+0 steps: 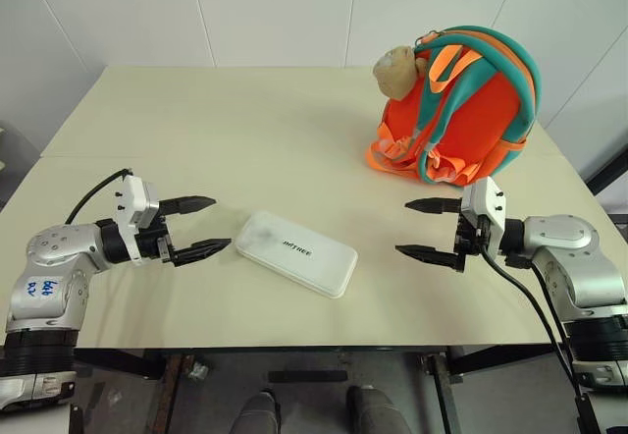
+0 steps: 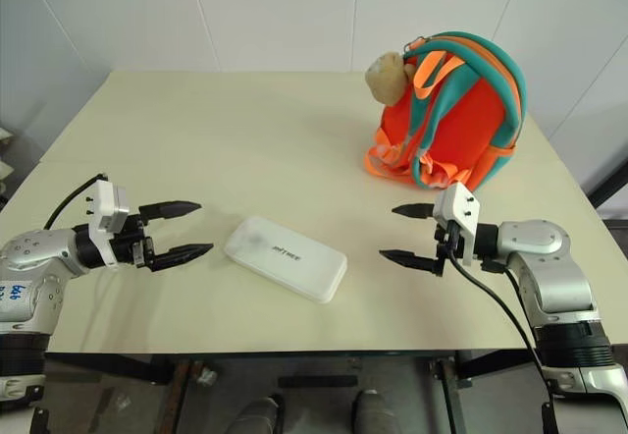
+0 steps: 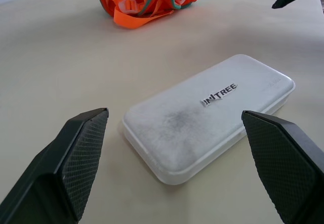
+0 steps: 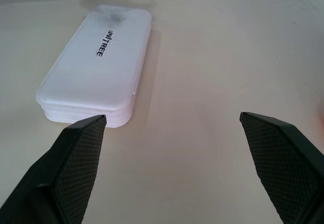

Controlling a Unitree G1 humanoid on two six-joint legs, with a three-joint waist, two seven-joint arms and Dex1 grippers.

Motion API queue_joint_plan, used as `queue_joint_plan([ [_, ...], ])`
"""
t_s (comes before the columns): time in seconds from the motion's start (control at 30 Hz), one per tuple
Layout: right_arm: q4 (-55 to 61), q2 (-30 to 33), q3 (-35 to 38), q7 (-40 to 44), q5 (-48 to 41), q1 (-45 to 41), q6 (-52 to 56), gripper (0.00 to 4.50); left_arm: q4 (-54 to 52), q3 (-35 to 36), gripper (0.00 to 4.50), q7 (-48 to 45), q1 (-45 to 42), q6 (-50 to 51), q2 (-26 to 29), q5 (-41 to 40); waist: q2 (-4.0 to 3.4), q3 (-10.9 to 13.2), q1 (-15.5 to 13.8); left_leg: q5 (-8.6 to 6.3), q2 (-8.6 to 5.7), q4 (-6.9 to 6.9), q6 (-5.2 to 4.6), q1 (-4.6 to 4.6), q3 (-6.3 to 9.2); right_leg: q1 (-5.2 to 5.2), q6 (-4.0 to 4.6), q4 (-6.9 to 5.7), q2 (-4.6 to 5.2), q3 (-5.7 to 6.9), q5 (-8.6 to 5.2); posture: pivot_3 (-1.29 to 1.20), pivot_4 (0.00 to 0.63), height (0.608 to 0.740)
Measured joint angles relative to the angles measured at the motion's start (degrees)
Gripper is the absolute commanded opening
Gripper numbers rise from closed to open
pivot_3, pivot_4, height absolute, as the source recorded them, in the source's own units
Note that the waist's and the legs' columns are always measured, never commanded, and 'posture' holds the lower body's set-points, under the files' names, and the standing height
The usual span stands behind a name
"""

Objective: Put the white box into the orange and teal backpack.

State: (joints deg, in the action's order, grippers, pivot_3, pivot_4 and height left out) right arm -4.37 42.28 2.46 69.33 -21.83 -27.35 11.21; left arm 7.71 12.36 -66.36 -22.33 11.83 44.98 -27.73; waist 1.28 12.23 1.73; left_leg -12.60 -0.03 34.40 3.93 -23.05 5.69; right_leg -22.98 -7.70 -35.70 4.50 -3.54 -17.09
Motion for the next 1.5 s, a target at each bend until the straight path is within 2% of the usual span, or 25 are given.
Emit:
queue_joint_plan([
  [0.27,-0.37,-0.14,-0.02,0.00,0.35,-0.01,-0.03,4.47,2.17,-0.57,4.50,-0.14,-1.53,-0.76,-0.12,0.58,0.00,0.00,-0.08,0.00,0.00,0.13,0.00,0.00,0.00,0.00,0.00,-0.10,-0.01,0.00,0.00,0.00,0.150,0.740],
  [0.3,-0.36,-0.16,-0.09,0.01,0.40,0.04,-0.02,4.29,3.05,-0.87,4.50,-0.41,-2.34,-1.19,-0.12,1.03,0.00,0.00,-0.08,0.00,-0.01,0.17,0.00,0.00,0.00,0.00,0.00,-0.13,-0.01,0.00,0.00,0.00,0.150,0.740],
  [0.33,-0.03,-0.17,-0.35,0.01,0.57,0.53,-0.01,4.08,5.19,-1.51,4.50,-0.83,-3.91,-2.19,-0.17,1.57,0.00,0.00,-0.09,0.00,-0.01,0.20,0.00,0.00,0.00,0.01,0.00,-0.16,-0.02,0.00,0.00,0.00,0.150,0.740],
  [0.43,1.73,-0.27,-2.72,0.21,1.72,3.85,-0.23,3.16,10.47,-1.99,3.87,-0.87,-7.26,-5.00,-0.27,3.43,0.01,0.00,-0.11,0.00,-0.01,0.25,0.00,-0.01,0.02,0.01,0.00,-0.17,-0.03,0.01,0.00,0.00,0.150,0.740],
  [0.73,4.94,-3.80,-6.52,-3.83,4.88,10.37,-1.93,0.03,30.31,-6.60,0.94,-1.11,-17.30,-14.73,-4.46,11.57,0.01,-0.01,-0.12,-0.01,-0.05,0.55,-0.01,-0.04,0.03,0.09,-0.12,-0.26,-0.03,-0.01,0.07,0.00,0.150,0.740],
  [0.83,5.92,-4.76,-6.86,-4.82,5.00,11.73,-2.06,0.00,32.76,-7.65,0.11,-1.62,-18.24,-16.20,-5.25,12.89,0.01,-0.01,0.01,-0.01,-0.05,0.57,-0.02,-0.04,0.03,0.09,-0.12,-0.28,-0.03,-0.02,0.07,0.00,0.150,0.740],
  [1.1,8.75,-8.72,-7.85,-9.70,5.87,12.00,-0.74,0.00,40.48,-9.60,0.11,1.93,-21.48,-20.38,-8.34,17.84,0.02,-0.01,-0.14,-0.01,-0.06,0.63,-0.02,-0.04,0.05,0.12,-0.16,-0.28,-0.04,-0.01,0.09,0.00,0.150,0.740],
  [1.33,8.77,-11.14,-8.92,-12.26,6.26,11.44,0.12,0.00,41.05,-10.90,0.11,2.10,-21.07,-21.19,-11.90,19.07,0.02,-0.01,-0.13,-0.01,-0.06,0.64,-0.02,-0.05,0.06,0.12,-0.17,-0.30,-0.04,-0.01,0.10,0.00,0.150,0.740],
  [1.5,7.99,-11.46,-8.86,-12.68,7.13,10.50,0.09,0.00,40.94,-10.14,0.11,2.43,-20.42,-21.00,-12.46,19.03,0.02,-0.02,-0.05,0.00,-0.06,0.65,-0.03,-0.03,0.06,0.13,-0.17,-0.32,-0.04,-0.01,0.12,0.00,0.150,0.740],
])
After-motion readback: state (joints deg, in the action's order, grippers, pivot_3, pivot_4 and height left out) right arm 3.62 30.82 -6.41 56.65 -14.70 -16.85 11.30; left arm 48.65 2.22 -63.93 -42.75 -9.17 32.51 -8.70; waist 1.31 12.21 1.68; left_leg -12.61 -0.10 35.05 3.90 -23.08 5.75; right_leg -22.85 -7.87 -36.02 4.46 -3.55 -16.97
